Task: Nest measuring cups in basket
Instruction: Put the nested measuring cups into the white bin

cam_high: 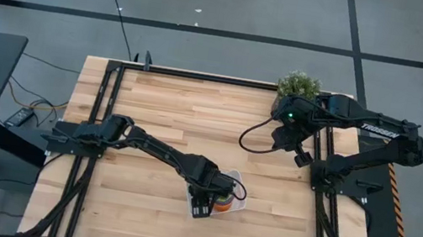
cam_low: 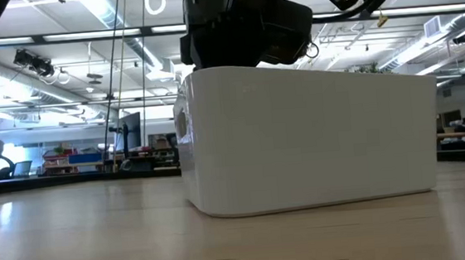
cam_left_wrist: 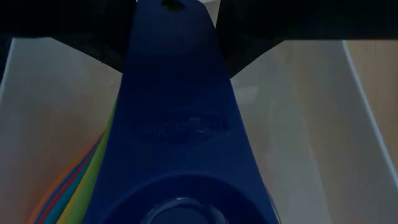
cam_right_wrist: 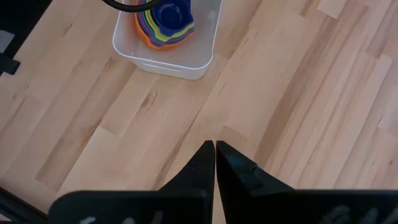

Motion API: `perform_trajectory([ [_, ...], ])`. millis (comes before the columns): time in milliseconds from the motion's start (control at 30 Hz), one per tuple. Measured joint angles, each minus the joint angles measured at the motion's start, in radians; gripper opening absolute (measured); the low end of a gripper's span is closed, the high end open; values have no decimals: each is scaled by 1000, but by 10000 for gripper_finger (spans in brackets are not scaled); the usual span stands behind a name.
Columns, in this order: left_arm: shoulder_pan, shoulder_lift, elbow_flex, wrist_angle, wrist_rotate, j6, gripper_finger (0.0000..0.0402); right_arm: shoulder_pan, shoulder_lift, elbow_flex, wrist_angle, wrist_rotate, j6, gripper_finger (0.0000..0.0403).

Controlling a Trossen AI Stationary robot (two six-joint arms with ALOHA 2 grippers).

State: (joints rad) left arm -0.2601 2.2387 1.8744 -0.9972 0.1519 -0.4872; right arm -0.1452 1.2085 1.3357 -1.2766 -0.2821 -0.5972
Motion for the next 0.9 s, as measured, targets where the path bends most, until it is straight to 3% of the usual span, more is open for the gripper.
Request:
perform_trajectory([
  [267, 0, 0, 0, -4, -5, 1, 154, 0, 0, 0, 0, 0, 0, 22],
  [567, 4, 0, 0, -4, -70, 10, 216, 0, 0, 0, 0, 1, -1, 22],
  [900, 42, -4, 0, -41, 116, 1, 228, 0, 0, 0, 0, 2, -26, 22],
])
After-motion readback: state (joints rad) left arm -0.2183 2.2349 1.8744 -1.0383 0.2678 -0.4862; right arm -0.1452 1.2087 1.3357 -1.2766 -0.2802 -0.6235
